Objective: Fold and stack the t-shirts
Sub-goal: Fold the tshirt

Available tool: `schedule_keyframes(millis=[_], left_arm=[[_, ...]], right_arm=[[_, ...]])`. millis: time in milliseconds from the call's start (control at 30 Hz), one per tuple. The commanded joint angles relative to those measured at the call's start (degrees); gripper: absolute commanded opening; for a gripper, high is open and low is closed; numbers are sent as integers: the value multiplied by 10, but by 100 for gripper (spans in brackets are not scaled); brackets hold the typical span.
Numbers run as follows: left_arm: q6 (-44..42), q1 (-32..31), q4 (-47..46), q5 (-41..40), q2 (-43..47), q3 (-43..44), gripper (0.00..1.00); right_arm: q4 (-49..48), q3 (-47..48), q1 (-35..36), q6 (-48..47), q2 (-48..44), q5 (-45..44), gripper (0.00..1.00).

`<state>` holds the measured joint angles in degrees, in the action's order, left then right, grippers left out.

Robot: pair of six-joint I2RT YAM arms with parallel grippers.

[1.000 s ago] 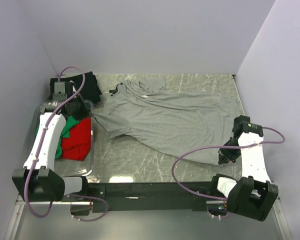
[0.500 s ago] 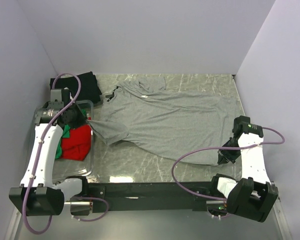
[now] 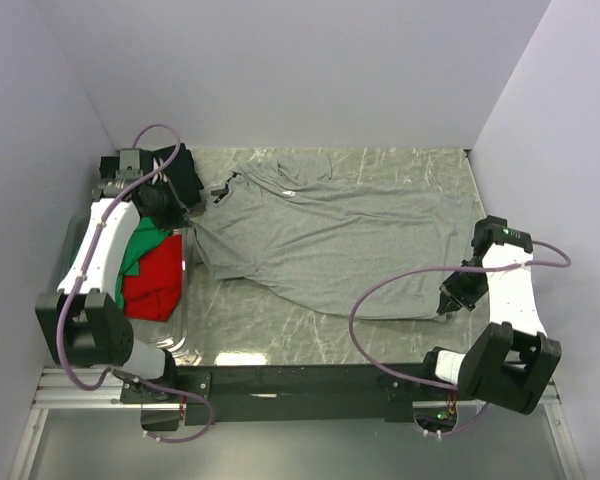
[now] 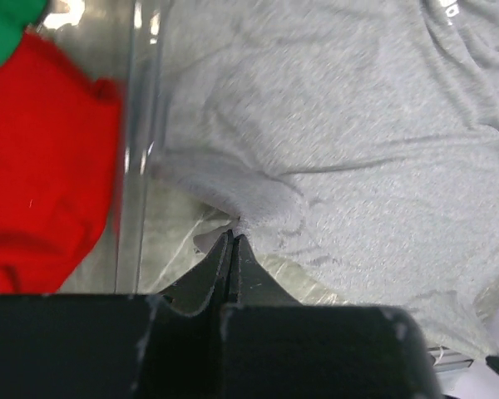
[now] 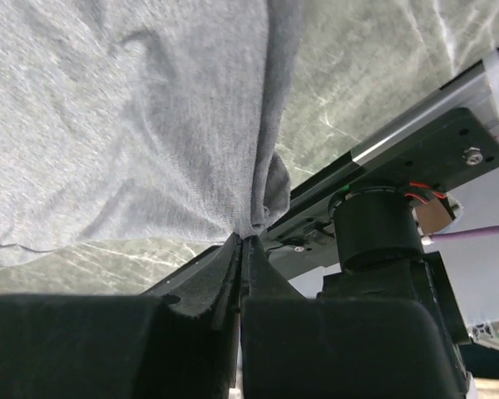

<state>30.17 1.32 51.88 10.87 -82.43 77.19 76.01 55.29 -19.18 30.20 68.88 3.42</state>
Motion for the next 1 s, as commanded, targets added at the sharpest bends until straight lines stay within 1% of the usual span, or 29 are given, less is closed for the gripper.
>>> schedule_keyframes(millis=[0, 133, 267, 400, 567, 800, 833, 967], left_arm=[[-30, 1, -34, 37, -24, 52, 0], [-40, 1, -45, 70, -69, 88, 0], [-49, -4, -42, 98, -141, 141, 0], [-57, -6, -35, 100, -195, 214, 0], [-57, -11, -38, 107, -256, 277, 0], [-31, -11, -59, 117, -305, 338, 0], [-28, -24, -60, 111, -309, 345, 0], [-18, -24, -70, 99, -316, 363, 0]], right_arm=[[-17, 27, -8, -22, 29, 16, 0], [-42, 46, -17, -30, 78, 20, 0], [-51, 77, -38, -40, 114, 21, 0], [-54, 127, -55, -56, 164, 25, 0], [-52, 183, -68, -68, 215, 19, 0], [-53, 256, -74, -64, 295, 18, 0], [-53, 263, -75, -63, 302, 17, 0], [-53, 298, -75, -59, 324, 16, 0]])
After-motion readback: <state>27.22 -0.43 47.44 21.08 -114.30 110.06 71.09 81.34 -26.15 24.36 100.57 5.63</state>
